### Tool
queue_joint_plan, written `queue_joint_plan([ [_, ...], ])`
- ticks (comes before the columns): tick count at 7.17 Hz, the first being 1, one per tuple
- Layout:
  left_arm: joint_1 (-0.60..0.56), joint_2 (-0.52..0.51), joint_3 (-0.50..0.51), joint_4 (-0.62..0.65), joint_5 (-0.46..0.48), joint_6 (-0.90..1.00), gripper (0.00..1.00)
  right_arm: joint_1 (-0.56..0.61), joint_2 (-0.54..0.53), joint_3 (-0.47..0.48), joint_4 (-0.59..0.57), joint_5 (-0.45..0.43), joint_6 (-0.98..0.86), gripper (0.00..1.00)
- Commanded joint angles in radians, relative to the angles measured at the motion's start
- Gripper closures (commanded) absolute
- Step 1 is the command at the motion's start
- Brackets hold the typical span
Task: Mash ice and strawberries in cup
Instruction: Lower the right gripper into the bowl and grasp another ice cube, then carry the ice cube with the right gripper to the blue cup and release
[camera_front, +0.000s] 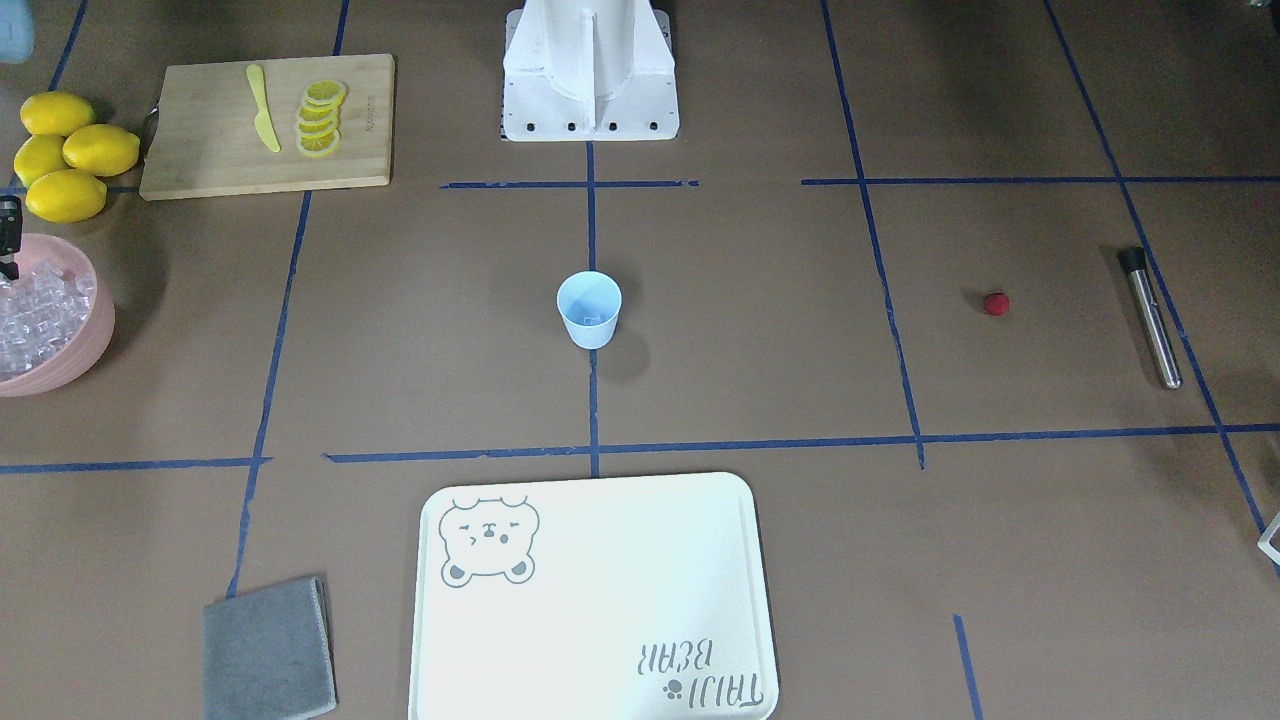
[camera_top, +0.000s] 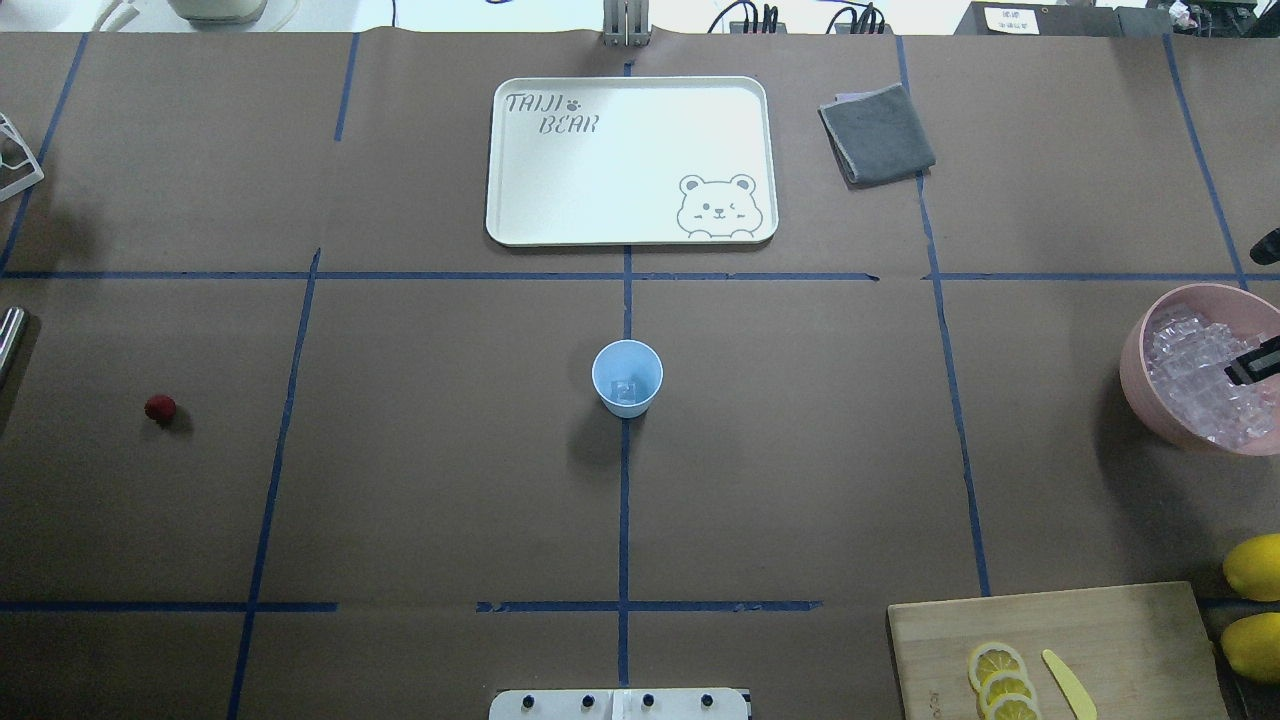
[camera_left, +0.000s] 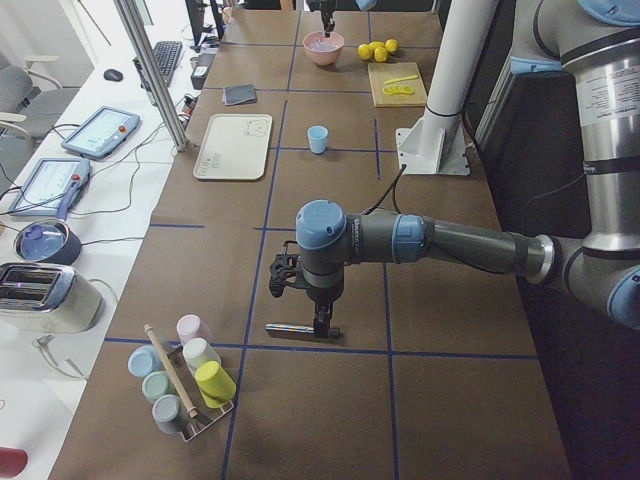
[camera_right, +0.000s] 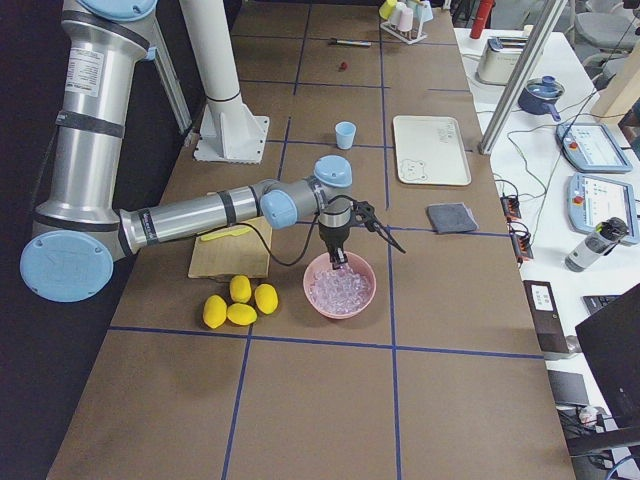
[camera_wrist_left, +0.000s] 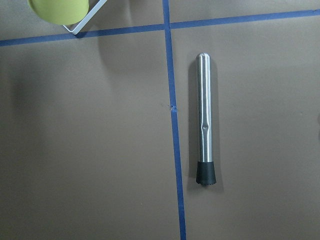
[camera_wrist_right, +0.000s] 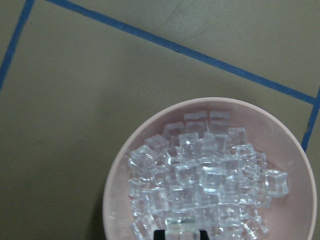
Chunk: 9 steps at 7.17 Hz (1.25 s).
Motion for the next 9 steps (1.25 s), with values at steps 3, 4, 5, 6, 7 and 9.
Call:
queue_joint_plan([
  [3,0.002,0.007,-0.005,-0.002,-0.002,0.000,0.00,-0.173,0.274,0.058,-0.027,0.150,0.619,1.00],
  [4,0.002,0.007,-0.005,-0.002,0.000,0.000,0.00,-0.266,0.378,0.047,-0.029,0.140,0.786,1.00],
  [5,0.002,0.007,-0.005,-0.002,0.000,0.000,0.00,-0.377,0.498,0.017,-0.033,0.076,0.936,1.00],
  [6,0.002,0.007,-0.004,-0.002,0.000,0.000,0.00,-0.443,0.602,-0.050,-0.035,0.004,1.029,1.00],
  [7,0.002,0.007,-0.004,-0.002,0.000,0.000,0.00,-0.483,0.682,-0.119,-0.035,-0.041,1.106,1.00],
  [9,0.002,0.009,-0.004,-0.002,0.000,0.000,0.00,-0.529,0.862,-0.295,-0.027,-0.107,1.273,1.00],
])
